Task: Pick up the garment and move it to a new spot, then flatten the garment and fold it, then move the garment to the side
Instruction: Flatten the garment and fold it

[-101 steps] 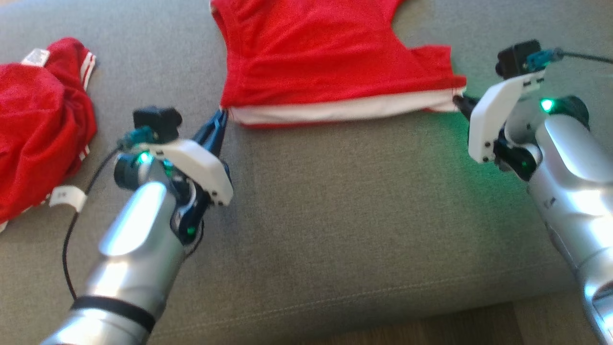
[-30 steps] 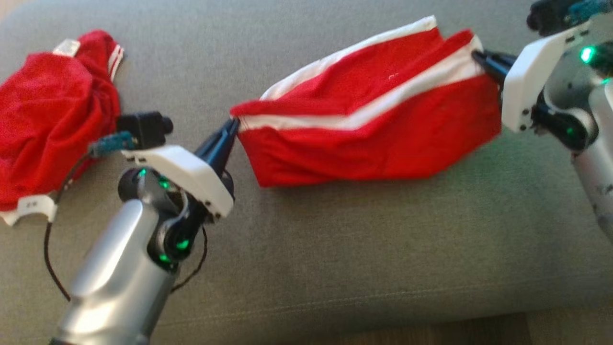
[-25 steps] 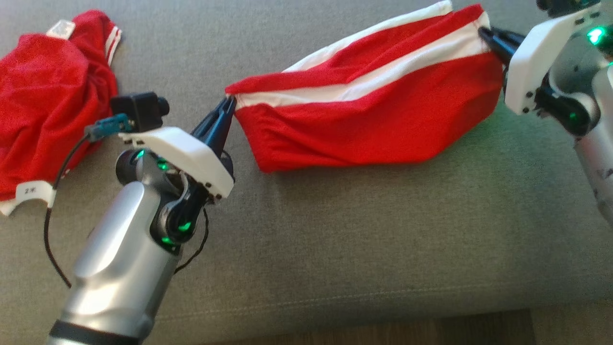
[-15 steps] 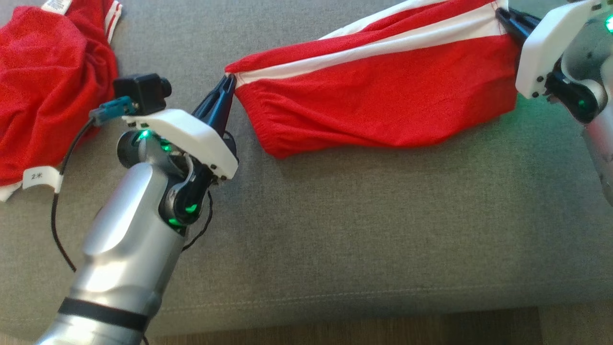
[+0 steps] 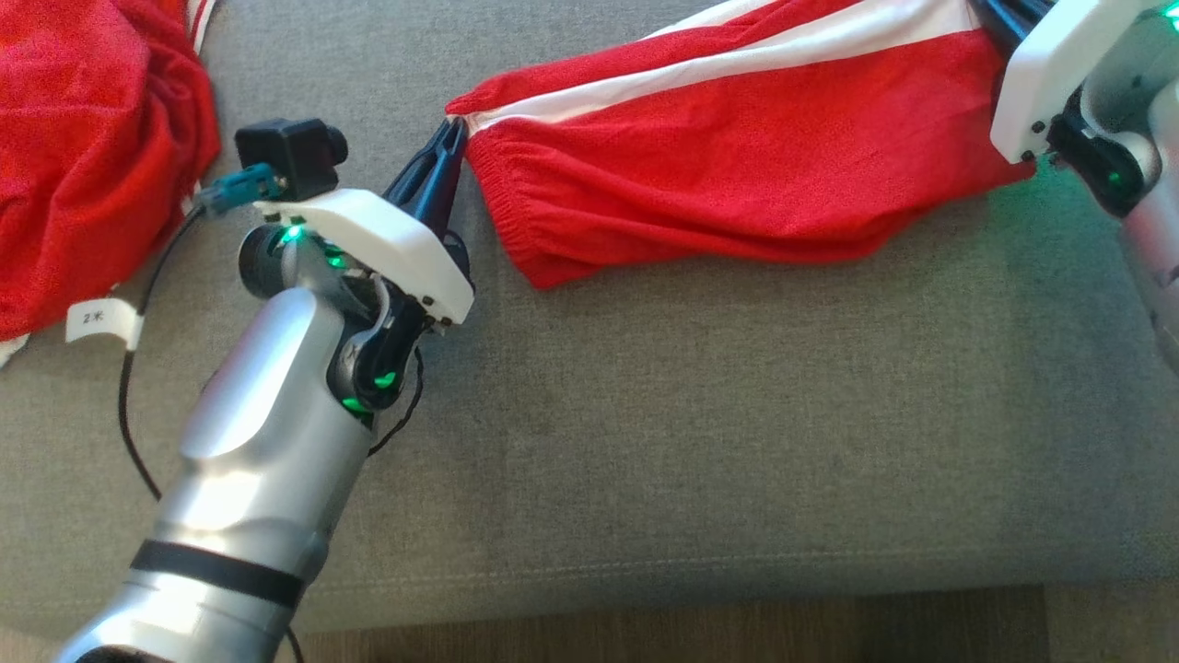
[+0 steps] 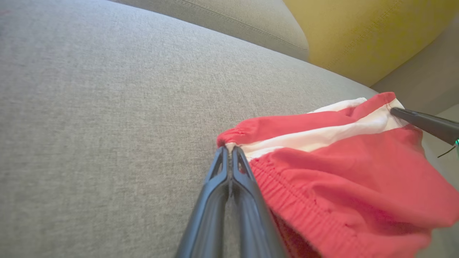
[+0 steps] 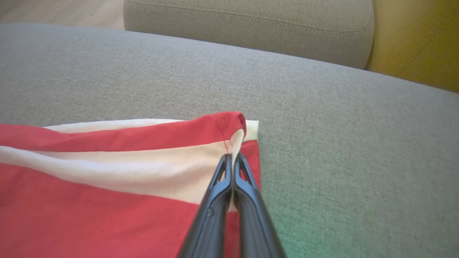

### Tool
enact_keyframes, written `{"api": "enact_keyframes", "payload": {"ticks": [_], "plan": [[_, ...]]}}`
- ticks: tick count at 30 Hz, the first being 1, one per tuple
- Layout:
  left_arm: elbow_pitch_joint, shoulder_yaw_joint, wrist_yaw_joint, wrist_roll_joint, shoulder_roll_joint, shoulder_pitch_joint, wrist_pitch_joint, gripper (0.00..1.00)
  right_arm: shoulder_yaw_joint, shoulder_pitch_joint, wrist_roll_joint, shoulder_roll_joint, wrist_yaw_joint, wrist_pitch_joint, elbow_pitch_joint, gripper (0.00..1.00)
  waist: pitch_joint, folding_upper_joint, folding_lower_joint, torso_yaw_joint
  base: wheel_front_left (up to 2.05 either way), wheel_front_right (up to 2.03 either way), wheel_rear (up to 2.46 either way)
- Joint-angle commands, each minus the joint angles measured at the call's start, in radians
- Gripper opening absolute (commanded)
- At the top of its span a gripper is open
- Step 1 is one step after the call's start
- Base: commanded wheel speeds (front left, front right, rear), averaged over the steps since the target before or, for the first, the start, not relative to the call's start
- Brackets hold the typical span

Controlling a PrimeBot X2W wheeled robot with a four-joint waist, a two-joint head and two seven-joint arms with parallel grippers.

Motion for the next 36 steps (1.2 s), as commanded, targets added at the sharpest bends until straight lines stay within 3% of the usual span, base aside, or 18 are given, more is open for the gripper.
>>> {"api": "enact_keyframes", "payload": {"ticks": [1, 10, 11, 12, 13, 20, 27, 33, 36], "plan": [[-0.017, 0.021, -0.008, 0.011, 0.017, -0.041, -0.014, 0.00, 0.008, -0.035, -0.001, 0.007, -0.001, -0.029, -0.010, 0.00, 0.004, 0.0000, 0.0000, 0.004, 0.00, 0.00, 0.00], [0.004, 0.006, -0.023, 0.026, 0.010, -0.062, -0.061, 0.01, 0.021, -0.065, 0.007, 0.029, -0.001, -0.075, 0.069, 0.00, 0.007, 0.0000, 0.0000, 0.008, 0.00, 0.00, 0.00], [0.004, 0.004, -0.024, 0.030, 0.011, -0.064, -0.068, 0.16, 0.022, -0.070, 0.003, 0.029, -0.001, -0.084, 0.079, 0.05, 0.007, 0.0000, 0.0000, 0.007, 0.00, 0.00, 0.00], [0.004, 0.001, -0.025, 0.036, 0.012, -0.066, -0.078, 0.48, 0.018, -0.074, 0.003, 0.031, -0.001, -0.095, 0.092, 1.00, 0.006, 0.0000, 0.0000, 0.007, 0.00, 0.00, 0.00], [0.004, 0.000, -0.025, 0.041, 0.012, -0.067, -0.088, 1.00, 0.013, -0.075, 0.008, 0.037, -0.001, -0.101, 0.104, 1.00, 0.004, 0.0000, 0.0000, 0.007, 0.00, 0.00, 0.00], [-0.033, 0.016, 0.006, 0.067, 0.029, -0.042, -0.175, 1.00, -0.016, -0.064, -0.007, 0.051, -0.001, -0.174, 0.218, 1.00, -0.056, 0.0000, 0.0000, -0.014, 0.00, 0.00, 0.00], [-0.147, 0.080, 0.080, 0.115, 0.066, 0.042, -0.224, 1.00, -0.082, -0.026, 0.005, 0.070, -0.001, -0.327, 0.241, 1.00, -0.163, 0.0000, 0.0000, -0.047, 0.00, 0.00, 0.00], [-0.321, 0.185, 0.154, 0.204, 0.097, 0.177, -0.229, 1.00, -0.130, 0.071, -0.031, 0.074, -0.001, -0.386, 0.121, 1.00, -0.252, 0.0000, 0.0000, -0.084, 0.00, 0.00, 0.00], [-0.395, 0.234, 0.176, 0.261, 0.091, 0.267, -0.229, 1.00, -0.213, 0.172, -0.100, 0.071, -0.001, -0.388, -0.037, 1.00, -0.284, 0.0000, 0.0000, -0.096, 0.00, 0.00, 0.00]]}}
